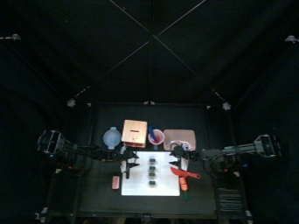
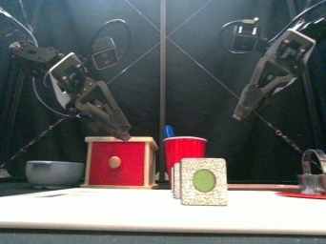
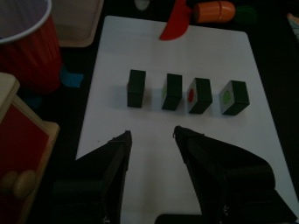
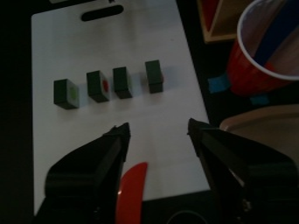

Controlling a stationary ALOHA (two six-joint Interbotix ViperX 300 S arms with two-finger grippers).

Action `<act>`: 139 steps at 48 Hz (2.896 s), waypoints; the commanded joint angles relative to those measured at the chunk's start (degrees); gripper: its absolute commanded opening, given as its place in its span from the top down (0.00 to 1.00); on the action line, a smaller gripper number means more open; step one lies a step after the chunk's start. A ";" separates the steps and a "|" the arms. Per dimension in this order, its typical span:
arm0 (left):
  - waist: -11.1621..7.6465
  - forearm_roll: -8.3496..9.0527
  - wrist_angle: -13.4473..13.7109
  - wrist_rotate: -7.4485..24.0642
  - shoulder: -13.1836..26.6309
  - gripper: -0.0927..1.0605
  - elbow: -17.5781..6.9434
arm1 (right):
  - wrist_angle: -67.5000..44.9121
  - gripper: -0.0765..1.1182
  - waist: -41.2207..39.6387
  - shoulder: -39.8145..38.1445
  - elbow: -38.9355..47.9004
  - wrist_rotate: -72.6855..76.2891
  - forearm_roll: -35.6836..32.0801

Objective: Place sushi on board then cut the sushi with the knife then place the pieces on the plate
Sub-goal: Place the 4 sushi pieces on the plate

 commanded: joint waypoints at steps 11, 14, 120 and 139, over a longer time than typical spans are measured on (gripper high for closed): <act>0.18 -0.09 0.00 0.18 -0.79 0.21 0.70 | -2.20 0.14 -0.79 13.10 -9.84 -0.62 -1.49; 0.18 0.00 0.09 0.26 -0.79 0.21 0.70 | -2.20 0.14 -0.88 15.03 -11.07 -0.62 -1.85; 0.26 -0.18 0.00 -0.09 1.05 0.21 0.79 | 6.42 0.41 -23.55 11.16 -3.16 -0.09 6.94; 0.26 -0.44 0.00 -0.18 1.23 0.21 1.05 | 5.89 0.25 -26.10 17.67 -4.92 -0.09 5.19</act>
